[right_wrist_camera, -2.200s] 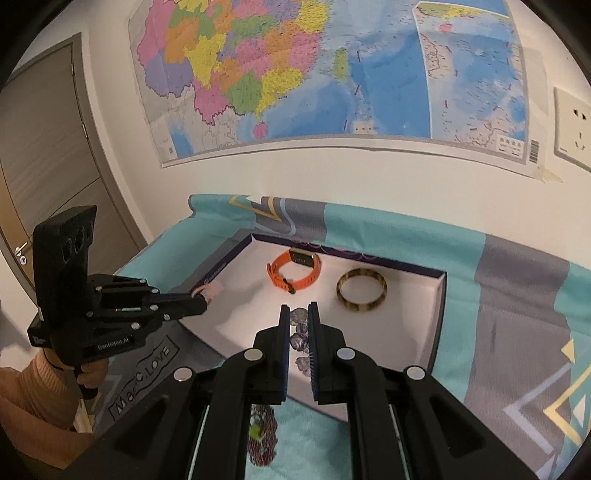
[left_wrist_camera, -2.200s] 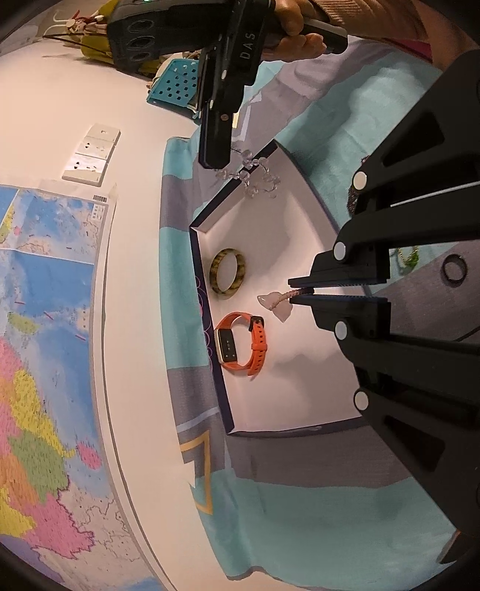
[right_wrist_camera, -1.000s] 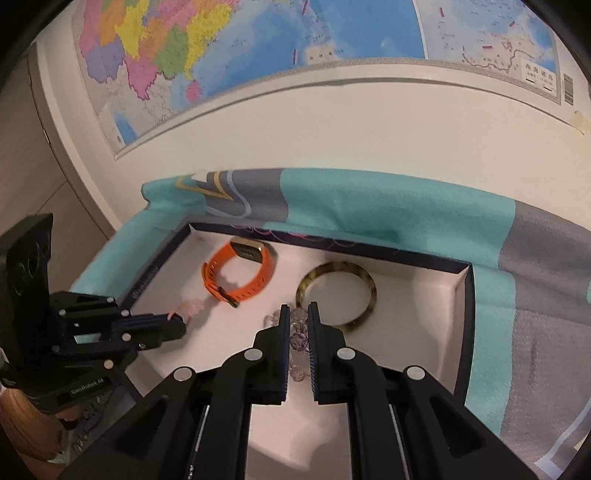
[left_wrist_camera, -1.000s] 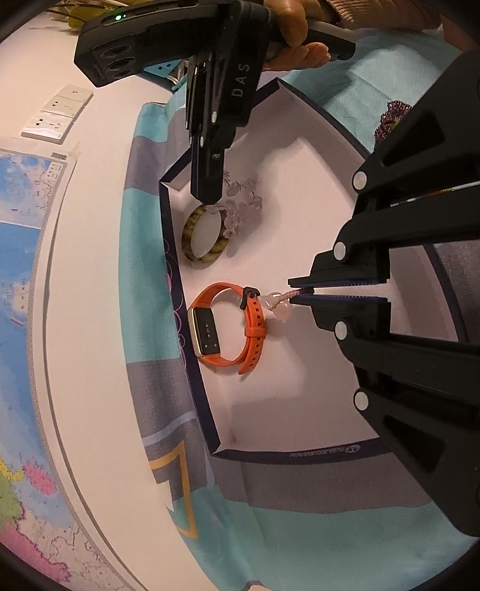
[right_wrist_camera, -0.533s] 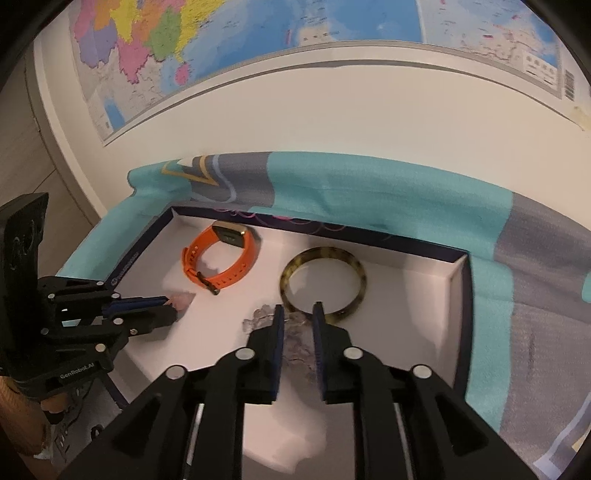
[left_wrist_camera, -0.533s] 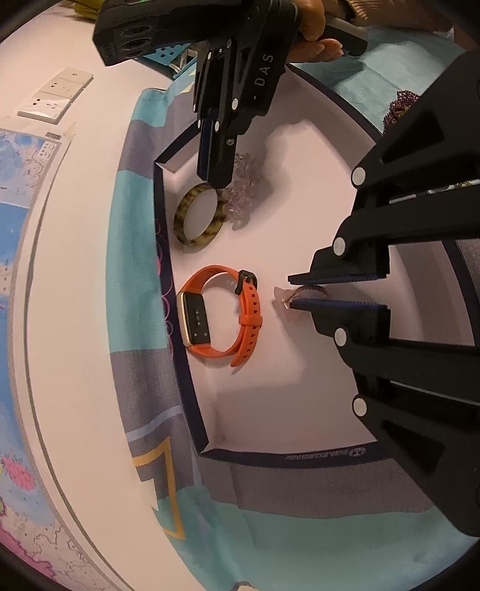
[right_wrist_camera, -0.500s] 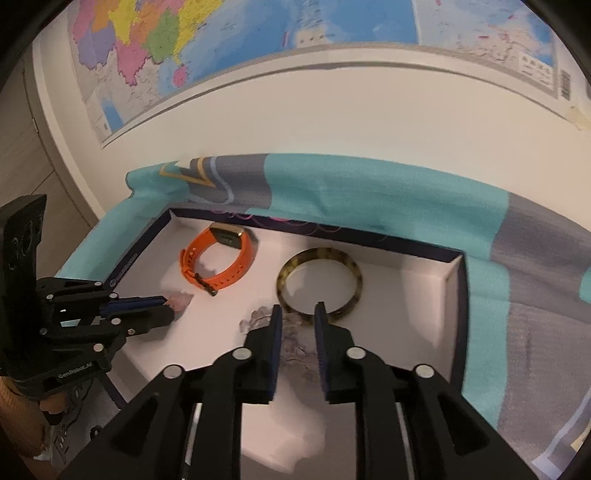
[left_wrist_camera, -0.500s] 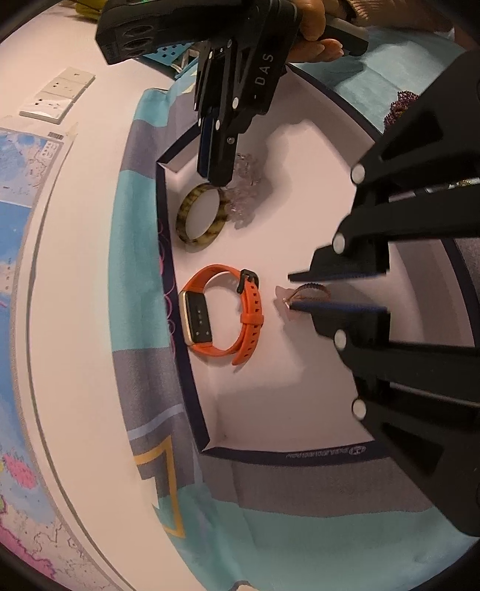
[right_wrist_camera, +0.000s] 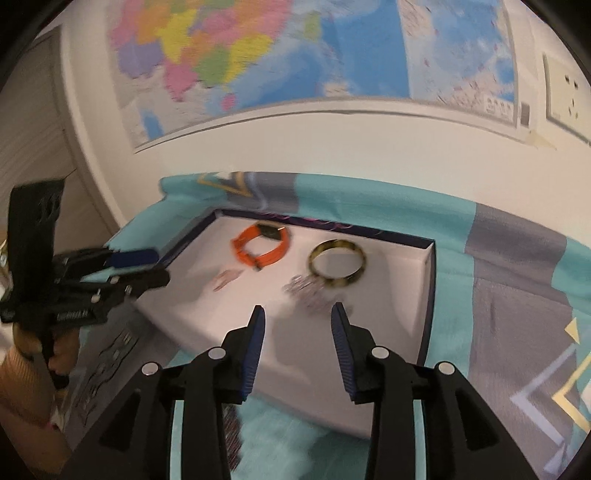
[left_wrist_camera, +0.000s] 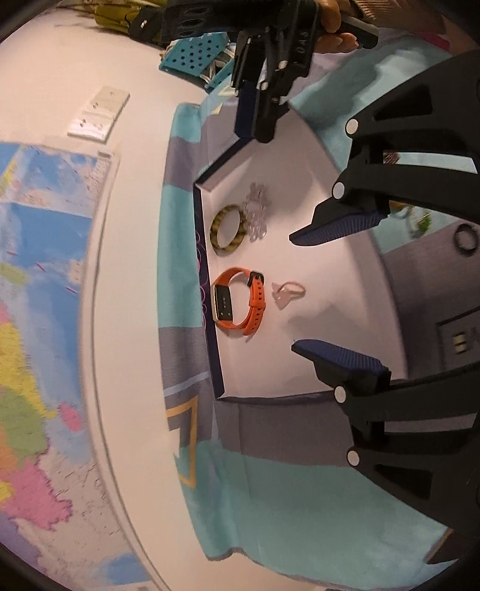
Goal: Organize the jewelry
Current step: 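Withdraw the left tool to the black ring while the right tool moves to the green bead pendant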
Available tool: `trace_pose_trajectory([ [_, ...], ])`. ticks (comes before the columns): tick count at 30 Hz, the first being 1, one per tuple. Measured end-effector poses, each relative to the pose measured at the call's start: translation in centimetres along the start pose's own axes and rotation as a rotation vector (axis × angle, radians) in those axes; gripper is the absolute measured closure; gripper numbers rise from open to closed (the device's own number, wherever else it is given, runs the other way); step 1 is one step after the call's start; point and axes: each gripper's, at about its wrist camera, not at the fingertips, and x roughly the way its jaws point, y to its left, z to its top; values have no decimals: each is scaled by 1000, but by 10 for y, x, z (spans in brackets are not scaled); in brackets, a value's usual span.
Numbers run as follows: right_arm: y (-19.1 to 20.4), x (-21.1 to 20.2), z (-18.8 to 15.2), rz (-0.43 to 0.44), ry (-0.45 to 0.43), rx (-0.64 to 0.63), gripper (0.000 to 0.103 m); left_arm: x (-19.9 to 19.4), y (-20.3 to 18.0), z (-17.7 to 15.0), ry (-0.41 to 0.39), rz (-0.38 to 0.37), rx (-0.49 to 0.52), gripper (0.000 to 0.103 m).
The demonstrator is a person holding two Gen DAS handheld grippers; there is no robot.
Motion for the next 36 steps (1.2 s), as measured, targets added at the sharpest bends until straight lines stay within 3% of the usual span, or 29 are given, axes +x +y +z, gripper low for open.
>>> trace_pose_trajectory([
  [6,24,-15,-32,8,42,-71,68,-22,-9,-25,-13,-12,34,49],
  [13,38,-2,-62,30,121,-69,73,-29,-8,-52,24,-3,26,49],
  [18,54,1,-69,49,133,-95,87,-27,-8,-67,53,-22,4,49],
  [36,52,17,-70,34,146,-45,89,-20,-8,-82,91,-50,-18,49],
])
